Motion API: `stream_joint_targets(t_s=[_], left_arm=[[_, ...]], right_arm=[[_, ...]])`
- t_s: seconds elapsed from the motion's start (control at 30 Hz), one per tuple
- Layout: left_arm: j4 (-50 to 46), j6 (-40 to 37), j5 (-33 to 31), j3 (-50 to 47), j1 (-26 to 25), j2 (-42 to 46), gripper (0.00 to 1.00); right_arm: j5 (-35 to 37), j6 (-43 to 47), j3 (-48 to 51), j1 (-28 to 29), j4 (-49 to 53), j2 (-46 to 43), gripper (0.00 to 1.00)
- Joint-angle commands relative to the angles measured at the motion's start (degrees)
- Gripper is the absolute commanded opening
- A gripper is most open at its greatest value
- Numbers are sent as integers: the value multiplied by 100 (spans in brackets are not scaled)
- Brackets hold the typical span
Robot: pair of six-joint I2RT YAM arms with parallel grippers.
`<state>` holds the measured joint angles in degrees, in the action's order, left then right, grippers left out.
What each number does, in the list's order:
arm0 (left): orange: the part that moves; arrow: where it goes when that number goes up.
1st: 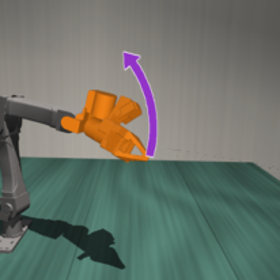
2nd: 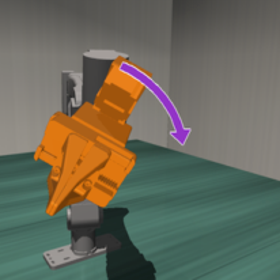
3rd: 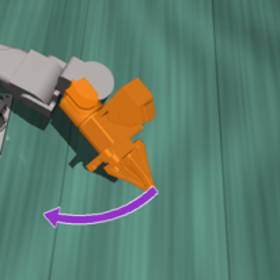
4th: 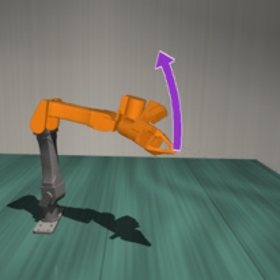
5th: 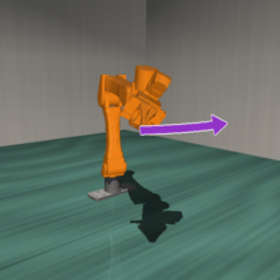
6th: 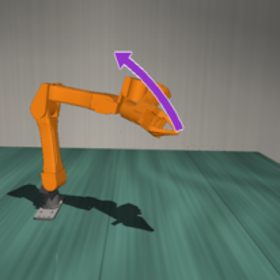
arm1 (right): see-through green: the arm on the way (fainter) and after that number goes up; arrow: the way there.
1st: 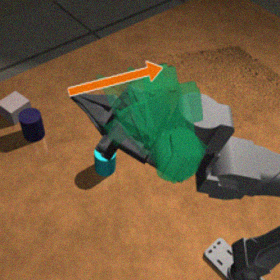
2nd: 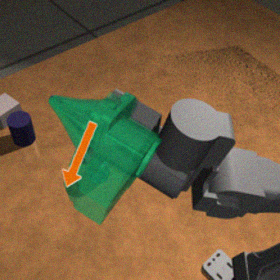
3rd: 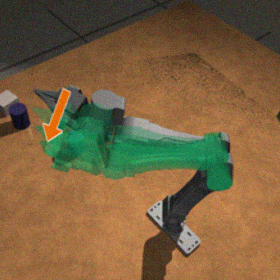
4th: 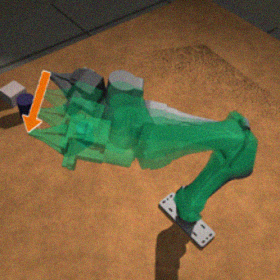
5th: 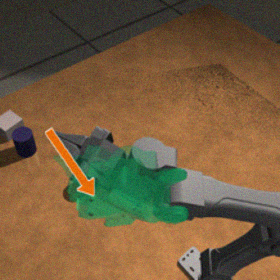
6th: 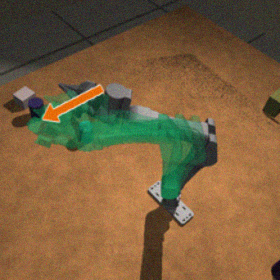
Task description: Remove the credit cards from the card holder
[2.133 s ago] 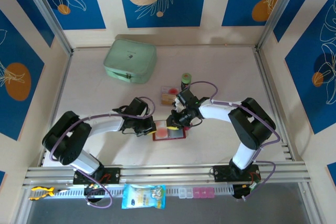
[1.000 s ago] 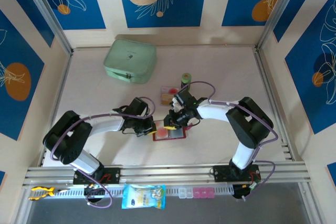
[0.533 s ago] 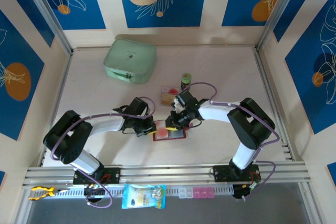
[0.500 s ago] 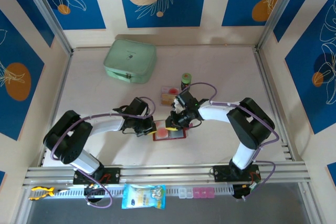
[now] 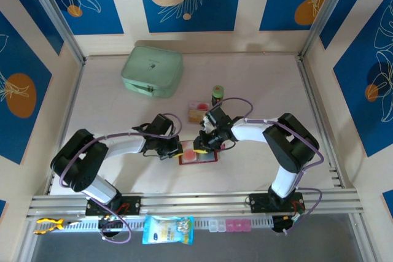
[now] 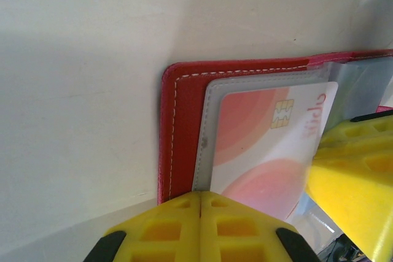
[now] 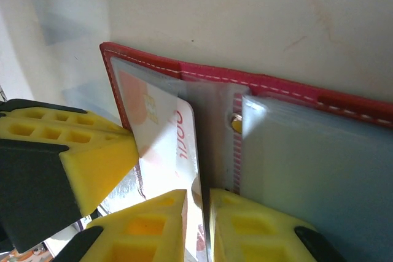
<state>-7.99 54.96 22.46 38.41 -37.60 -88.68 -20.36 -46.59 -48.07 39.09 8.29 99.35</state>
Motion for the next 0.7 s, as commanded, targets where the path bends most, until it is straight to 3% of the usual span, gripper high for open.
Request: stream_joint_targets(t_s=[0.0,0.67], left_arm=[[-325,-126,-53,35,45,-114,4],[-329,-91,-75,-9,47,-83,5]], right_arm=[[-118,45,88,9,16,96,18],[-62,146,158,-38,102,-181,9]])
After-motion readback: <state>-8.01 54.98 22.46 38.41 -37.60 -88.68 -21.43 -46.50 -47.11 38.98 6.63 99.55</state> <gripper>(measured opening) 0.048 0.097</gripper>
